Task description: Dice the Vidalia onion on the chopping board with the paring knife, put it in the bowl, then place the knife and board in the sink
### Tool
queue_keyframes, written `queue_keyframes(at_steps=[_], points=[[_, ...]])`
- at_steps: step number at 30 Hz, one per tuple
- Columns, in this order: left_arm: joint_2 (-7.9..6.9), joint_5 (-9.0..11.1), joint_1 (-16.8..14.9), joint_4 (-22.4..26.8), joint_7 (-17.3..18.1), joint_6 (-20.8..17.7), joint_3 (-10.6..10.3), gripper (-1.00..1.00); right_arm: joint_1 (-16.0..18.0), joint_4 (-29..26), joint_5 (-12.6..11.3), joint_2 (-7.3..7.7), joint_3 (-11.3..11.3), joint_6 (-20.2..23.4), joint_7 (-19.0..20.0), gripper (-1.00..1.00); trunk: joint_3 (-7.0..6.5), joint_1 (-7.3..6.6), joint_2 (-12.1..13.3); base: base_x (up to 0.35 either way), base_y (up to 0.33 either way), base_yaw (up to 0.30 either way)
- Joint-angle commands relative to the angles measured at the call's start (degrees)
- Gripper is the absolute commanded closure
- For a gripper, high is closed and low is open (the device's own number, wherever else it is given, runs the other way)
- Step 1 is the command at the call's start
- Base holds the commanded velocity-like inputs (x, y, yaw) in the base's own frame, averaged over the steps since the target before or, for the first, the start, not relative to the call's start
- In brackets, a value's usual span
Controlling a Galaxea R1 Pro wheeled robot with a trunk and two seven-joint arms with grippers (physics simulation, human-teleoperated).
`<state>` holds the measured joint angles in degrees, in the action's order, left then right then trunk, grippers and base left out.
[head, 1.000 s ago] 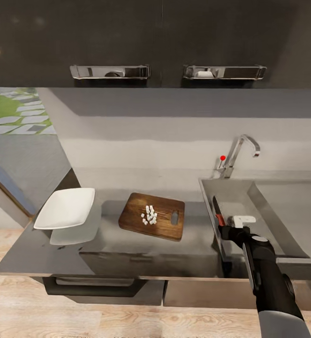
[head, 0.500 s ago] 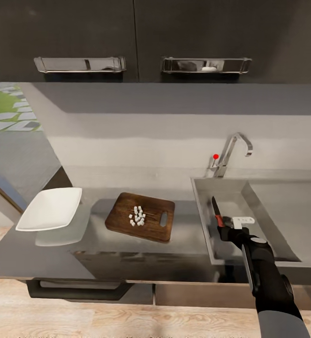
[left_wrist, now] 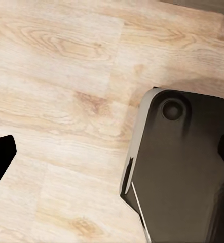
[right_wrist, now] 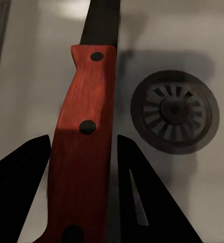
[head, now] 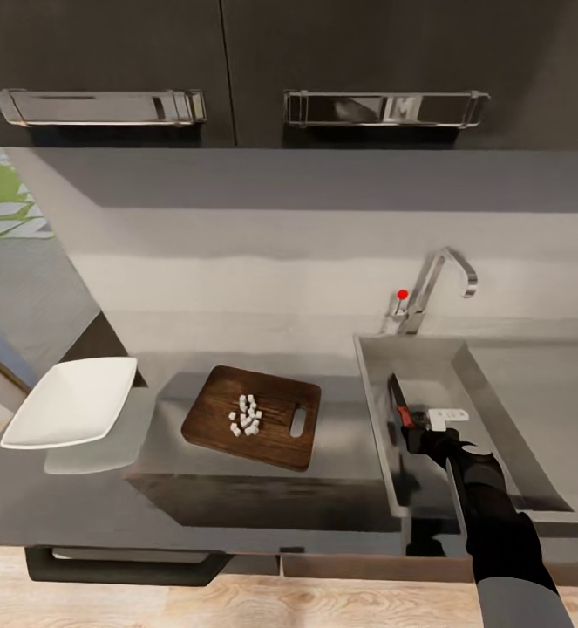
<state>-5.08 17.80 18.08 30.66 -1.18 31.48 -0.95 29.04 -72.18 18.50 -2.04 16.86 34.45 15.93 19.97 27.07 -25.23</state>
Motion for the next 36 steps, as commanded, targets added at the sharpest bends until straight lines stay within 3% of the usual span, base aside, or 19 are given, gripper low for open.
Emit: queue_keyframes(at_steps=[1, 14, 31, 32, 36], points=[[-0.02, 0.13, 0.03, 0.10, -0.13, 0.06, -0.11, -1.00, 0.05, -0.08, 0.57, -0.07, 0.17, 0.18, 0.58, 1.00, 0.18, 0.03, -0.10, 0.038, -0.012, 0.000], [-0.02, 0.13, 0.03, -0.16, -0.08, 0.07, -0.11, -1.00, 0.05, 0.77, 0.65, -0.02, 0.11, -1.43, 0.60, 1.00, 1.30, 0.03, -0.10, 0.003, -0.001, 0.000], [-0.02, 0.13, 0.03, -0.45, -0.07, 0.07, -0.11, -1.00, 0.05, 2.30, 0.66, 0.02, 0.19, -3.43, 0.60, 1.00, 1.35, 0.03, -0.10, 0.000, 0.000, 0.000], [-0.02, 0.13, 0.03, -0.44, -0.06, 0.07, -0.11, -1.00, 0.05, 2.30, 0.66, 0.02, 0.19, -3.43, 0.60, -1.00, 1.35, 0.03, -0.10, 0.000, 0.000, 0.000], [-0.02, 0.13, 0.03, -0.49, -0.06, 0.07, -0.11, -1.00, 0.05, 2.30, 0.66, 0.02, 0.19, -3.43, 0.60, -1.00, 1.35, 0.03, -0.10, 0.000, 0.000, 0.000]])
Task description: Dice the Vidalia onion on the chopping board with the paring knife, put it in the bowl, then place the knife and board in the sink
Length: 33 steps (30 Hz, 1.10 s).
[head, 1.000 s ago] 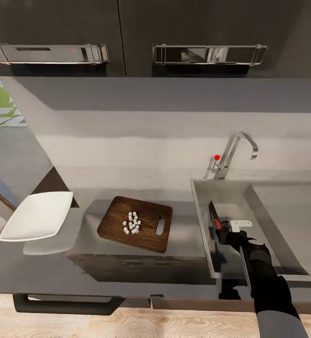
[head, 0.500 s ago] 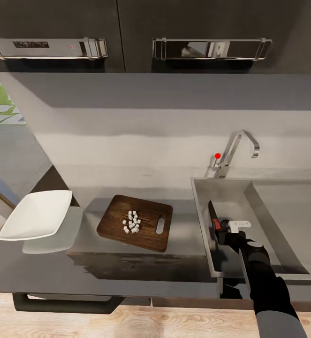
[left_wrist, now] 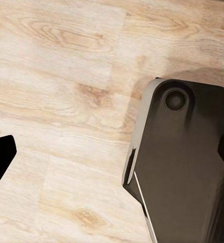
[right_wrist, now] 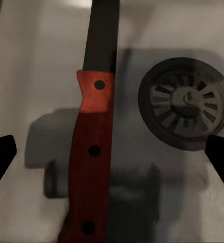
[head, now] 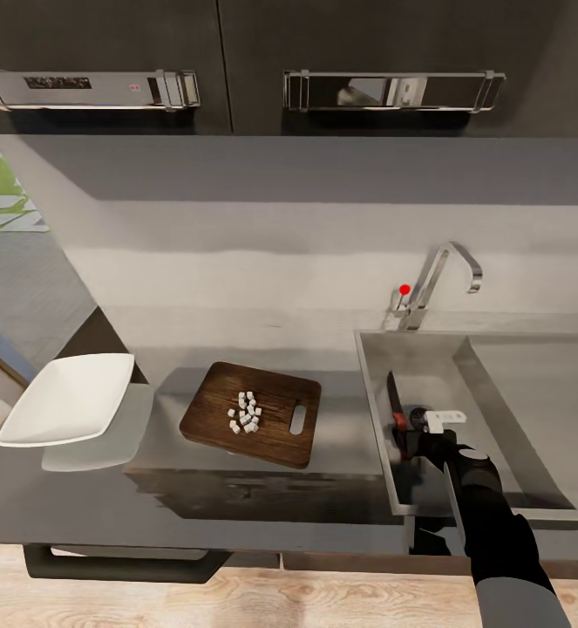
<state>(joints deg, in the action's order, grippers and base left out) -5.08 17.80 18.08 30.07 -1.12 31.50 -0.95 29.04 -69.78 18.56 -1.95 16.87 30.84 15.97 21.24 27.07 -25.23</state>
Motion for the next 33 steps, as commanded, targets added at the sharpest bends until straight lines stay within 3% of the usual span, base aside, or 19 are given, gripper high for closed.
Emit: queue_keyframes(at_steps=[1, 8, 10, 14, 16, 22, 33], points=[[-0.02, 0.13, 0.03, 0.09, -0.11, 0.05, -0.11, -1.00, 0.05, -0.09, 0.60, -0.07, 0.18, 0.19, 0.55, -1.00, 0.08, 0.03, -0.09, 0.000, 0.000, 0.000], [-0.02, 0.13, 0.03, -0.16, -0.11, 0.05, -0.09, -1.00, 0.05, -2.94, 0.69, 0.07, 0.30, 0.36, 0.49, -1.00, 0.08, 0.03, -0.09, 0.000, 0.000, 0.000], [0.04, 0.13, 0.03, -0.55, -0.11, 0.05, -0.04, -1.00, 0.05, -8.01, 0.69, 0.42, 0.21, 0.97, 0.53, -1.00, 0.08, 0.03, -0.09, 0.000, 0.000, 0.000], [0.13, 0.13, 0.03, -0.70, -0.11, 0.05, -0.03, -1.00, 0.05, -17.22, 0.58, 0.47, 0.06, 6.66, 0.82, -1.00, 0.08, 0.03, -0.09, 0.000, 0.000, 0.000], [0.15, 0.13, 0.03, -0.72, -0.11, 0.05, -0.02, -1.00, 0.05, -19.54, 0.54, 0.34, 0.02, 8.32, 1.69, -1.00, 0.08, 0.03, -0.09, 0.000, 0.000, 0.000], [0.15, 0.13, 0.03, -0.73, 0.01, 0.05, -0.10, -1.00, 0.05, -20.79, 0.59, 0.44, 0.08, 9.21, 9.25, -1.00, 0.08, 0.03, -0.09, -0.081, 0.030, 0.000], [0.16, 0.20, 0.03, -0.80, 0.07, 0.05, -0.11, -1.00, 0.05, -21.23, 0.60, 0.54, 0.18, 9.24, 10.04, -1.00, 0.08, 0.03, -0.09, -0.258, 0.159, 0.000]])
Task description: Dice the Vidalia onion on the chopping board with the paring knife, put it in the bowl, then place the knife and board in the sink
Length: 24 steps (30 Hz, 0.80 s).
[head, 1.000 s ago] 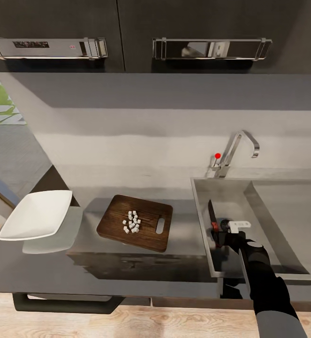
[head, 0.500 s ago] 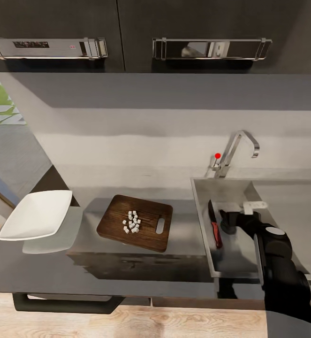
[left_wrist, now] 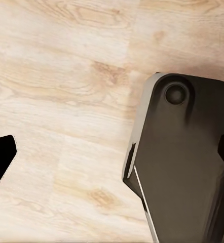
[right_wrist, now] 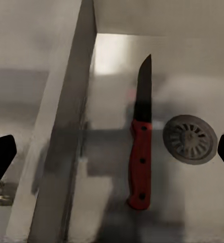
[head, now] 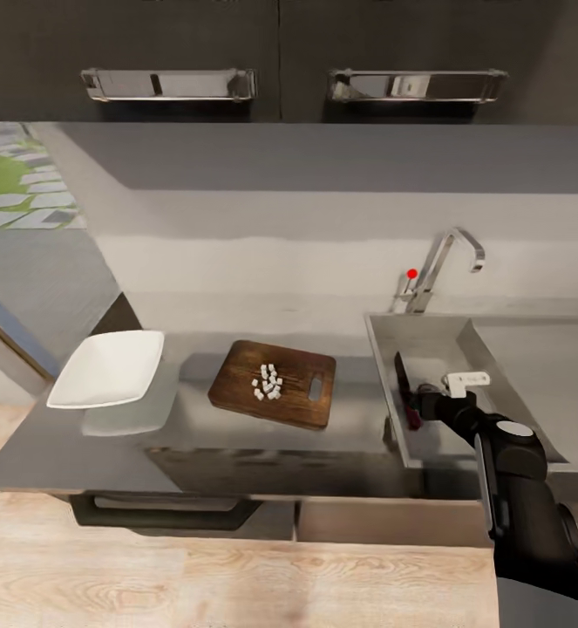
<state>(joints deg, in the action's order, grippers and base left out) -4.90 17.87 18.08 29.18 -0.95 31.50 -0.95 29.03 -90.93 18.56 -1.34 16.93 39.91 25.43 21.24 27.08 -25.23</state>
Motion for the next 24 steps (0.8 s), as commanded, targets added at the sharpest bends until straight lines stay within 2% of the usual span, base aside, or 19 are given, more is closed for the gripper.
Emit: queue_keyframes(at_steps=[1, 14, 24], points=[[-0.02, 0.14, 0.02, 0.10, -0.10, 0.05, -0.11, -1.00, 0.06, -0.11, 0.60, -0.07, 0.12, 0.17, 0.58, -1.00, 0.08, 0.02, -0.10, -0.049, 0.252, 0.000], [-0.02, 0.15, 0.02, 0.16, -0.10, 0.05, -0.10, -1.00, 0.06, -0.05, 0.60, -0.07, 0.09, 0.17, 0.58, -1.00, 0.08, 0.02, -0.10, 0.004, 0.293, 0.000], [-0.02, 0.09, 0.02, 0.17, -0.08, 0.05, -0.11, -1.00, 0.06, -0.04, 0.69, -0.07, 0.10, 0.17, 0.57, -1.00, 0.08, 0.02, -0.10, 0.150, 0.282, 0.000]])
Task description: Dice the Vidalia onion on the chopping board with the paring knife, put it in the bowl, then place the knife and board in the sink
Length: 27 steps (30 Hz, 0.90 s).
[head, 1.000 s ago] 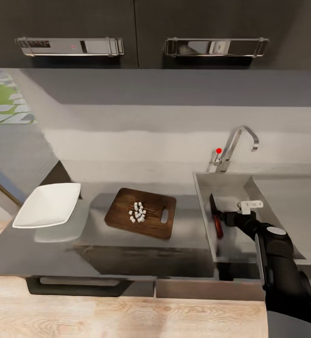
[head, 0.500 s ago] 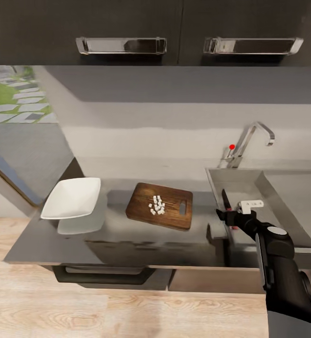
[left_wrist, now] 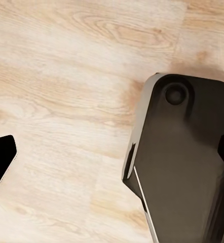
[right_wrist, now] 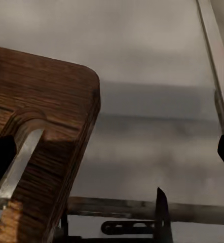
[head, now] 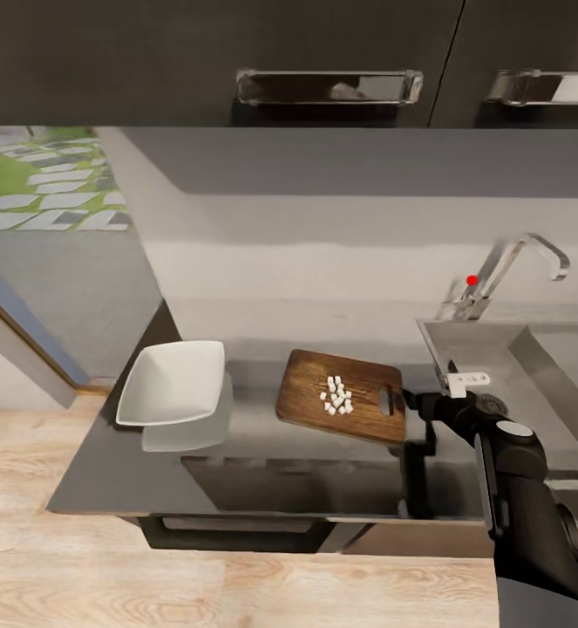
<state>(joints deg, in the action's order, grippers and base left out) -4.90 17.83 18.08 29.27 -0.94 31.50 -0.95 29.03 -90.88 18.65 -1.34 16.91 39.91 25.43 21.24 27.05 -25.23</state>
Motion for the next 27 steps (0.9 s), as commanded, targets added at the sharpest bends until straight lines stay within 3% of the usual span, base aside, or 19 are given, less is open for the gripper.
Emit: queue_keyframes(at_steps=[1, 27], points=[[-0.02, 0.12, 0.03, 0.09, -0.11, 0.05, -0.11, -1.00, 0.06, -0.08, 0.60, -0.07, 0.10, 0.17, 0.58, -1.00, 0.08, 0.05, -0.09, 0.101, 0.166, 0.000], [-0.02, 0.15, 0.03, 0.00, -0.12, 0.05, -0.11, -1.00, 0.06, 0.31, 0.51, -0.16, 0.05, 0.26, 0.50, -1.00, 0.47, 0.05, -0.09, 0.006, 0.031, 0.000]])
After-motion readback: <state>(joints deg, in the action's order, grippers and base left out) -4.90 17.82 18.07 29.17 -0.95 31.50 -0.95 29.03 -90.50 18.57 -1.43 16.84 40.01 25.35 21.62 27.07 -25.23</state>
